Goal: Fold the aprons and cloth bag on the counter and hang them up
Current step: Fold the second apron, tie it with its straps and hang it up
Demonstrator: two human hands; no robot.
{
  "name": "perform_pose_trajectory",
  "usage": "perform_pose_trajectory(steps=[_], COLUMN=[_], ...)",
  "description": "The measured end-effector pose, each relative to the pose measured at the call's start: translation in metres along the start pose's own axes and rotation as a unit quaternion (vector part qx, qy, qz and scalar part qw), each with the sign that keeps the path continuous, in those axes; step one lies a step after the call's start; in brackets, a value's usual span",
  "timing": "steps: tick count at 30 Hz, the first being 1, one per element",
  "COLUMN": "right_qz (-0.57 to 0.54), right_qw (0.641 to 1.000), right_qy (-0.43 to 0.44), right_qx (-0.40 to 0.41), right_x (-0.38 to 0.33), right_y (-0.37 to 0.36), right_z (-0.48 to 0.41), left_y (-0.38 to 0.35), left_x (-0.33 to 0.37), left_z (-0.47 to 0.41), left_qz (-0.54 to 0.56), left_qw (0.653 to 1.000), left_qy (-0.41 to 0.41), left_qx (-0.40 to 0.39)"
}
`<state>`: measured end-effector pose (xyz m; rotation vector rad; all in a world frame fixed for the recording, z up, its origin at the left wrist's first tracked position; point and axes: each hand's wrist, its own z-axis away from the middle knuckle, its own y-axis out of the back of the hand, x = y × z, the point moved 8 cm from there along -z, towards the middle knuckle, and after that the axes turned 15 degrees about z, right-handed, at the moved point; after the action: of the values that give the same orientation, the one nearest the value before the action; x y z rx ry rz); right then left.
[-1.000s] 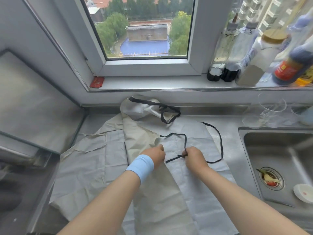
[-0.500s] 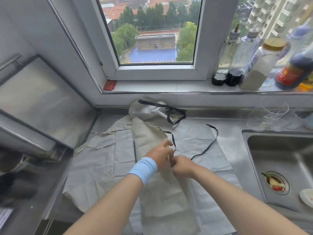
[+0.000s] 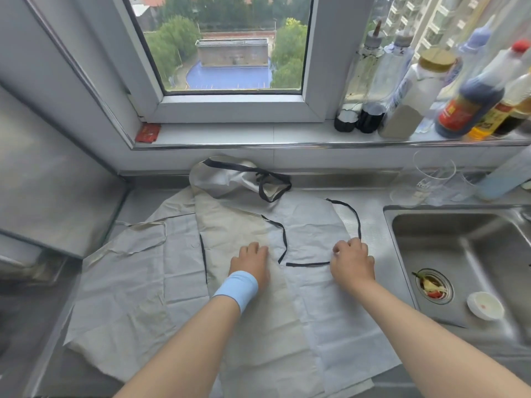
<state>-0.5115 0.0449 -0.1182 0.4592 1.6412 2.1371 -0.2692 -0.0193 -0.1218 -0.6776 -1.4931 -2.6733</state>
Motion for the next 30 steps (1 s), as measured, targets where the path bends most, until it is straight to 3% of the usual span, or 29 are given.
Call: perform_pose_trajectory(steps=[5,10,13,16,19,21,24,26,28,30], right_qz=[-0.101,-0.154,-0.114,-0.154,-0.231,-0.251,-0.221,-0.213,-0.25,-0.265], right_qw=[0.981,0.954,0.96,0.957,0.948,0.94,0.936,0.922,0.887,0.859], right_qy=[-0.152,-0.204,-0.173,-0.121,-0.022,0.035,0.133,0.2,0.246,0.264], right_qx=[-0.071,-0.155,-0.19,-0.215,-0.217,-0.227,-0.238,-0.255,-0.3,-0.35], right_x=[0.042,0.065,0.073,0.069,0.047,0.027,-0.014,-0.049,-0.086,-0.115], right_y=[-0.011,-0.024,-0.021,-0.014,0.009,0.033,0.068,0.08,0.081,0.073], right_z=[0.026,0.048,0.056,0.064,0.068,0.074,0.09,0.104,0.122,0.138], left_y=[-0.002,-0.052,-0.07,-0.07,-0.054,-0.039,-0.021,-0.006,0.005,0.01], left_x=[0.055,0.085,0.083,0.077,0.077,0.077,0.079,0.076,0.058,0.033], left_z=[-0.001,0.022,0.031,0.039,0.05,0.059,0.081,0.1,0.112,0.121], left_qz=[0.04,0.032,0.007,0.03,0.162,0.31,0.535,0.604,0.634,0.637], left_qw=[0.994,0.997,0.997,0.995,0.983,0.949,0.831,0.772,0.742,0.737], left_qy=[-0.084,-0.063,-0.068,-0.08,-0.057,-0.006,0.099,0.137,0.155,0.174], left_qx=[0.048,-0.029,-0.034,-0.053,-0.061,-0.058,-0.11,-0.143,-0.153,-0.144])
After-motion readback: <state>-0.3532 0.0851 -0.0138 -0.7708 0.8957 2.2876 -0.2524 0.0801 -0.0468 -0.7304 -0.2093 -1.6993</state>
